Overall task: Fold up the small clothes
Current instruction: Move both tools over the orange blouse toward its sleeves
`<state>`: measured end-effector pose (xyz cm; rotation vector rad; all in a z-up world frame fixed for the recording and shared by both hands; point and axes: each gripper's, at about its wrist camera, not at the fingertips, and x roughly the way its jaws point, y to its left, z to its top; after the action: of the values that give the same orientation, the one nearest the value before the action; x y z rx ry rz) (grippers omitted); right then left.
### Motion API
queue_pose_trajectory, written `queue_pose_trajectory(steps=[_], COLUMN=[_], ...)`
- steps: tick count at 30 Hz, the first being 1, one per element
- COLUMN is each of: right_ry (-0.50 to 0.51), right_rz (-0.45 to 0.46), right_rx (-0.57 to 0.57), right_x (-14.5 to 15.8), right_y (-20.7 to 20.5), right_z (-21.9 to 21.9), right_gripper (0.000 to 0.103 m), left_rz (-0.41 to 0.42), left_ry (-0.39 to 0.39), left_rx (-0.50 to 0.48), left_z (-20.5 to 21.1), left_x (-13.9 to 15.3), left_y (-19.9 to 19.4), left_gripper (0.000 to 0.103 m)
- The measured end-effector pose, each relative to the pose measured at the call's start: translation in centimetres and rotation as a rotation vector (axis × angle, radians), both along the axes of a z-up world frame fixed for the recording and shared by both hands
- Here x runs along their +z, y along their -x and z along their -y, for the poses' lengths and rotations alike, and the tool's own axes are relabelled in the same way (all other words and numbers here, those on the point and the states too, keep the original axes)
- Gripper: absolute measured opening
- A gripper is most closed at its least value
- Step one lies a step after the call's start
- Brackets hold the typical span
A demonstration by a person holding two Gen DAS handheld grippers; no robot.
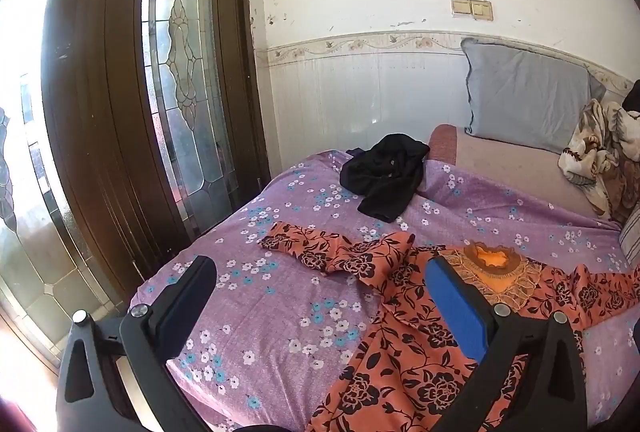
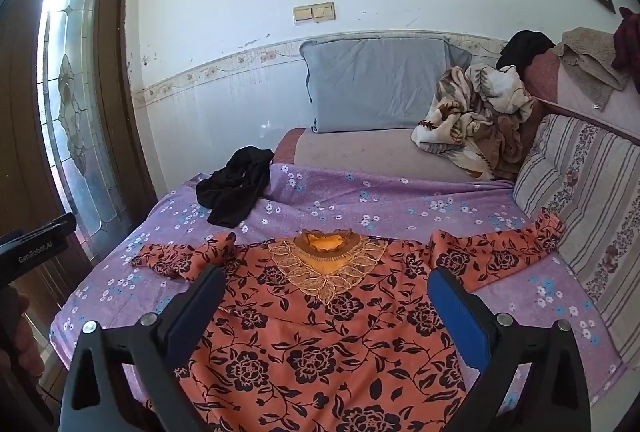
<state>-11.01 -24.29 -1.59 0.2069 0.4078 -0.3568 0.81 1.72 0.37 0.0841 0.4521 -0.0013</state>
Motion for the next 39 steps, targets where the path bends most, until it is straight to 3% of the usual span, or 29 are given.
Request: queue_pose_trajectory(steps=[8,18,23,30,34,36,39], right_ry=[-0.009,-0.052,-0.105,-0.194,-0.357,-0.386,-0.350], right_rz=[0.005,-0.041,-0.061,-0.073,-0.067,-0.064,-0.050], right_rx=[-0.010,-0.062,-0.093,-0.166,-0.254,-0.317,-0.361], right_x=[-0.3,-2.5,-4.2,-7.2,-9.9,-10.6,-10.3], right_y=[0.1,-0.5,-0.6,-0.6,-1.1,-1.1,-1.7], right_z=[0.6,3.0,4.8,11.5,18.5,21.2,22.5], right_gripper=[0.102,0.102,0.102,0.102,0.102,0.102,0.102], left_rz=[-0.006,-0.114,-0.165,-0.285,-0.374,-0.372,-0.288], left_ry=[-0.012,-0.026,-0.090,-0.099,-0.094,-0.085,-0.055], left_rx=[-0.020,-0.119,-0.188,-0.301,-0.300,-0.285,-0.262], left_z=[1.5,5.1,8.0,12.8,15.6,16.4,16.6], left_x=[-1.1,-4.1,-6.0,-10.9,-14.2,-15.0,-14.6], left_y=[0.3,0.0,-0.2,-3.9,-7.9,-9.4,-10.2], left_gripper=[0.103,0.103,0.103,0.103,0.103,0.103,0.103])
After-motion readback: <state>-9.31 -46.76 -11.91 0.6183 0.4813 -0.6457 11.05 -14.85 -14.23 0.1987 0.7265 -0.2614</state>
